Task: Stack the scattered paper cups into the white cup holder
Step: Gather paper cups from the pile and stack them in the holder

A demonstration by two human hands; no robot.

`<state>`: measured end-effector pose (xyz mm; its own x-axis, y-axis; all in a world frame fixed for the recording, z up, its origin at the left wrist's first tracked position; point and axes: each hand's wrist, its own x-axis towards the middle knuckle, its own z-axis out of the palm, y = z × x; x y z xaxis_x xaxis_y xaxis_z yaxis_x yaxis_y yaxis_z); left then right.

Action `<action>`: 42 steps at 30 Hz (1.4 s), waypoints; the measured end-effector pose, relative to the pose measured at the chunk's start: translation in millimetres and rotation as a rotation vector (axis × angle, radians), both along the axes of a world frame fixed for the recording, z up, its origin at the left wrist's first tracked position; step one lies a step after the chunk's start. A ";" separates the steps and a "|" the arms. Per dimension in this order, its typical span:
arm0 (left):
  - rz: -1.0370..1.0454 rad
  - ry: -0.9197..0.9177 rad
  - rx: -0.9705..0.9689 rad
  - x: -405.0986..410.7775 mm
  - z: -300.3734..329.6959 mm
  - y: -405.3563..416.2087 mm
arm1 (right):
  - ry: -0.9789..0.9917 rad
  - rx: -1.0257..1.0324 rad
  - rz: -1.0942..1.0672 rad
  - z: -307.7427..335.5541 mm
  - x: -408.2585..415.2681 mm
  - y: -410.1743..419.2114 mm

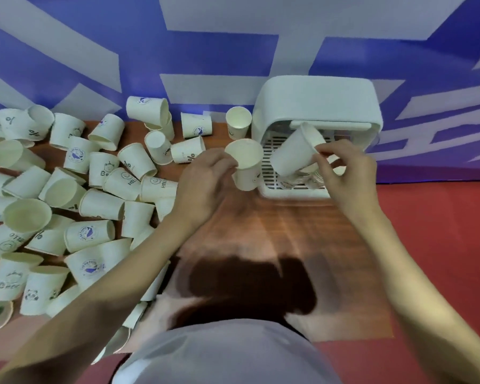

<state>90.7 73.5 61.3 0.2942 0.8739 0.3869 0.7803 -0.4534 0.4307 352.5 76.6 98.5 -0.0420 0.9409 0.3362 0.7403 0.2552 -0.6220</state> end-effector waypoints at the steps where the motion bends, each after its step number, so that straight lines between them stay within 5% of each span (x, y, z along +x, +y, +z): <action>1: -0.022 0.000 0.012 9.8 4.4 -1.2 | -0.025 0.040 -0.029 1.2 10.9 -3.9; 10: -0.192 0.051 0.236 91.5 24.8 20.8 | -0.204 0.248 -0.180 -25.4 73.8 -7.4; 30: -0.304 0.526 -0.042 129.7 -18.1 39.2 | -0.371 -0.015 0.007 -79.9 93.2 9.6; 37: -0.320 0.432 -0.097 126.6 -37.1 38.5 | -0.477 -0.202 0.002 -86.2 85.1 22.2; 42: -0.220 0.320 -0.132 98.2 -39.9 25.5 | -0.303 -0.156 0.007 -70.5 60.8 2.5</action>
